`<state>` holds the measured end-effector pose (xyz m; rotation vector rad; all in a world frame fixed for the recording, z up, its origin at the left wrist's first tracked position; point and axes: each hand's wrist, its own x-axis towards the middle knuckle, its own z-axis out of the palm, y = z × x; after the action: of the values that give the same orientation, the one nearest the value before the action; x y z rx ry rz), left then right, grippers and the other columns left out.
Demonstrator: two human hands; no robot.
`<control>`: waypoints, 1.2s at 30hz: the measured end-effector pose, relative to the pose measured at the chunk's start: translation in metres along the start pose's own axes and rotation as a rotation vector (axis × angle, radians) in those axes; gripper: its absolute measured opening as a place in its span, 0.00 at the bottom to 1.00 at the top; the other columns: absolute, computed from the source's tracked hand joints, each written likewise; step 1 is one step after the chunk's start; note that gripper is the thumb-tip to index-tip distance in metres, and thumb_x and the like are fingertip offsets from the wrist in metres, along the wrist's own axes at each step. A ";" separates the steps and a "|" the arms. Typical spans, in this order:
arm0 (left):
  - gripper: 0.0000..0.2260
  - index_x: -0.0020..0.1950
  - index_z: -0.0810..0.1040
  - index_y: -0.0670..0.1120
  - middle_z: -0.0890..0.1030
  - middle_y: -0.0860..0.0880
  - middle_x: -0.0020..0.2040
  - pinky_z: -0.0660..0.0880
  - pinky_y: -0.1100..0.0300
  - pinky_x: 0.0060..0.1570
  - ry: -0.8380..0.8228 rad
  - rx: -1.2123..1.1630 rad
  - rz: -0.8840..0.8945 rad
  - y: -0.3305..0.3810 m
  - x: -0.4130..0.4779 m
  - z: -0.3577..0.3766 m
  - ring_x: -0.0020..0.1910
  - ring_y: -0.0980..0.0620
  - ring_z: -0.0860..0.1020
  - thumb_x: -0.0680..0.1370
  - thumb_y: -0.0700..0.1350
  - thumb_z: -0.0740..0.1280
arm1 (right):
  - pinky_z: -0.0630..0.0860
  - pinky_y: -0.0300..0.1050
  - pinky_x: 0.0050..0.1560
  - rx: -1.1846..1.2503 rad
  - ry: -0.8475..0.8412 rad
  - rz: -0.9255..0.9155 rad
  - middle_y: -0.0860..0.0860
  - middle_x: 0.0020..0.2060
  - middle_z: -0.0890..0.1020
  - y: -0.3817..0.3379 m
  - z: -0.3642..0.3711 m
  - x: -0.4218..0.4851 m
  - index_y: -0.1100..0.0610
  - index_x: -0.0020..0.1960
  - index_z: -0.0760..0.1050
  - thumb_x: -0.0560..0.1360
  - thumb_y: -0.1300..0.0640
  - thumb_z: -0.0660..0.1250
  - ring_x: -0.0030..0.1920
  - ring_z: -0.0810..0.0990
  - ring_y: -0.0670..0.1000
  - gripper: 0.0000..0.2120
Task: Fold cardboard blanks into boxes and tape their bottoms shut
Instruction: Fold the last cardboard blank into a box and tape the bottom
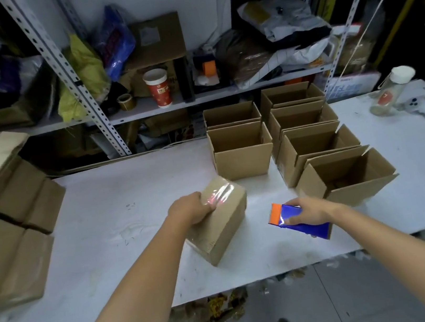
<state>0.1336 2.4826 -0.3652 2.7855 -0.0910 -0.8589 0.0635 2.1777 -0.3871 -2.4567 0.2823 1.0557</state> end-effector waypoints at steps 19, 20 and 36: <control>0.34 0.80 0.60 0.53 0.69 0.47 0.75 0.70 0.50 0.68 0.242 -0.788 -0.093 -0.056 -0.054 0.015 0.72 0.46 0.70 0.78 0.59 0.68 | 0.84 0.43 0.42 0.060 0.027 -0.509 0.42 0.55 0.78 -0.117 -0.021 -0.011 0.42 0.72 0.66 0.77 0.45 0.71 0.49 0.82 0.51 0.27; 0.34 0.80 0.58 0.54 0.71 0.48 0.74 0.70 0.49 0.69 0.248 -0.913 -0.032 -0.055 -0.057 0.006 0.72 0.47 0.71 0.78 0.59 0.68 | 0.84 0.45 0.43 0.048 0.022 -0.541 0.42 0.54 0.78 -0.125 -0.023 -0.012 0.41 0.72 0.66 0.76 0.44 0.71 0.48 0.83 0.50 0.26; 0.09 0.58 0.82 0.40 0.86 0.43 0.48 0.82 0.61 0.46 0.051 -1.203 0.026 -0.065 -0.037 -0.020 0.47 0.47 0.85 0.79 0.43 0.70 | 0.77 0.38 0.41 -0.169 -0.023 -0.580 0.42 0.57 0.75 -0.180 -0.034 -0.008 0.44 0.74 0.64 0.75 0.43 0.71 0.51 0.78 0.47 0.31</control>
<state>0.1139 2.5540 -0.3443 1.6582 0.2997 -0.5365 0.1431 2.3195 -0.3033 -2.4318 -0.5198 0.8700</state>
